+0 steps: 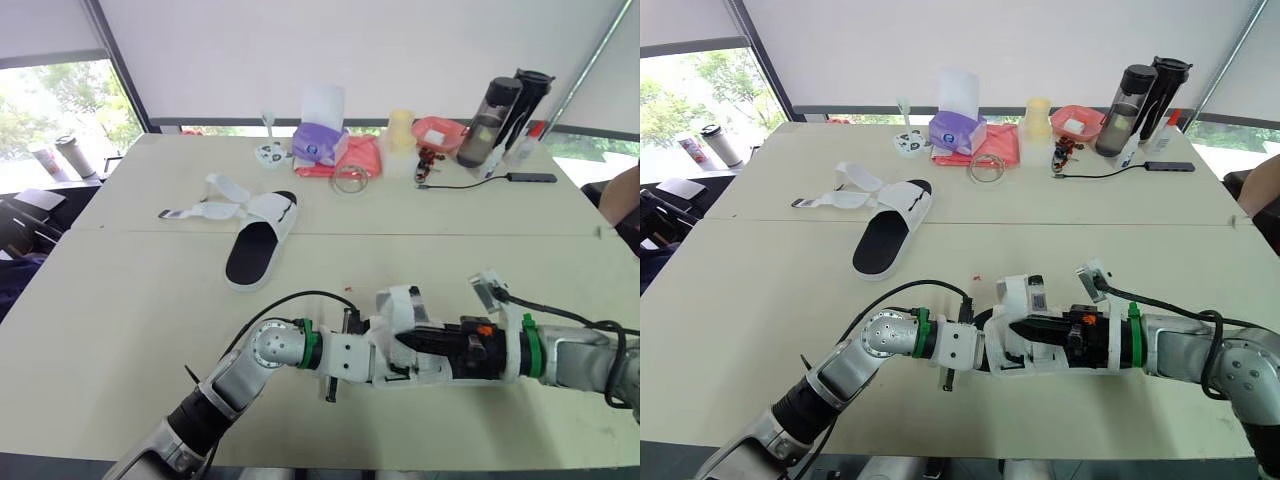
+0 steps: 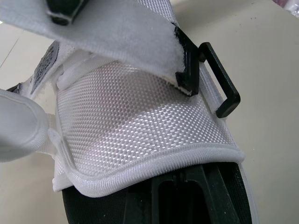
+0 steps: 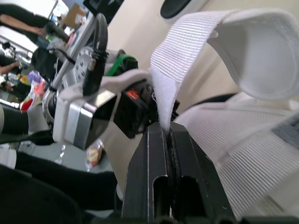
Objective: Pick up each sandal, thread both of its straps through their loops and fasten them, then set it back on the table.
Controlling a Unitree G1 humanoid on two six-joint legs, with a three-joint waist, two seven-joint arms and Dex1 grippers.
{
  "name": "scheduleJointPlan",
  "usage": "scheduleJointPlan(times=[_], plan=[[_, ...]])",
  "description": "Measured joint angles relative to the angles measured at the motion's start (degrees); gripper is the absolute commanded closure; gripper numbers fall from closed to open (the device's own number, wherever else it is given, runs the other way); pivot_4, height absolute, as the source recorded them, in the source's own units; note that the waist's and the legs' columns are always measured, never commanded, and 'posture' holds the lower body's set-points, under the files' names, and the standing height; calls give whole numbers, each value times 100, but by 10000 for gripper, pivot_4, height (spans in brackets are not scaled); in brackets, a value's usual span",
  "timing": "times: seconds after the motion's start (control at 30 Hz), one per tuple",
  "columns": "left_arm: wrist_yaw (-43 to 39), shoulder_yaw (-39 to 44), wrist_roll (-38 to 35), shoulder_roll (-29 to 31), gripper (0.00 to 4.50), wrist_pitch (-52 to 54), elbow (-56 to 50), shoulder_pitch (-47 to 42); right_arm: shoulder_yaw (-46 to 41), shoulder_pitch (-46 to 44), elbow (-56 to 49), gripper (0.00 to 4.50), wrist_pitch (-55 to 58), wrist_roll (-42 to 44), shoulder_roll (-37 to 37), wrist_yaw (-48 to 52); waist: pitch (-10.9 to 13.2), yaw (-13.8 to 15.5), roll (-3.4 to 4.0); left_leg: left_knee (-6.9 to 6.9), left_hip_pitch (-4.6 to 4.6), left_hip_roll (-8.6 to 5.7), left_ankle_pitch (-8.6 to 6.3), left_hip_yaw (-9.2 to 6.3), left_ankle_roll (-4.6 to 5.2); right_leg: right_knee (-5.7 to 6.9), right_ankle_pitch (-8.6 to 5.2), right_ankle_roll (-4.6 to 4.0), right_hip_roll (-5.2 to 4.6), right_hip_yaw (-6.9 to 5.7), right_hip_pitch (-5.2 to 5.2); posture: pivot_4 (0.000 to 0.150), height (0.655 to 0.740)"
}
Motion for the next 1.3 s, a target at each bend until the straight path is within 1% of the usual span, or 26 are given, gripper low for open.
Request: scheduleJointPlan(times=[0.3,0.4,0.5,1.3], plan=[[22,-4,0,23,45000,11,-44,18,137,-185,111,44619,88,-458,96,385,0,-1,1,-1,0,0,0,0,0,1,1,1,1,-1,-2,1500,7400],[41,-2,0,41,45000,16,-54,29,137,-282,139,44619,170,-434,333,293,-1,-2,1,-1,0,1,0,0,0,2,1,1,2,-1,-3,1500,7400],[72,-6,0,39,45000,24,-65,41,137,-369,186,44619,268,-383,418,216,-1,-3,2,-1,0,1,0,0,-1,2,3,0,2,-1,-4,1500,7400],[98,-18,1,49,45000,48,-98,42,102,-402,138,44619,590,-272,572,184,-1,-3,3,0,0,1,0,-1,0,4,4,1,3,-1,-5,1500,7400]])
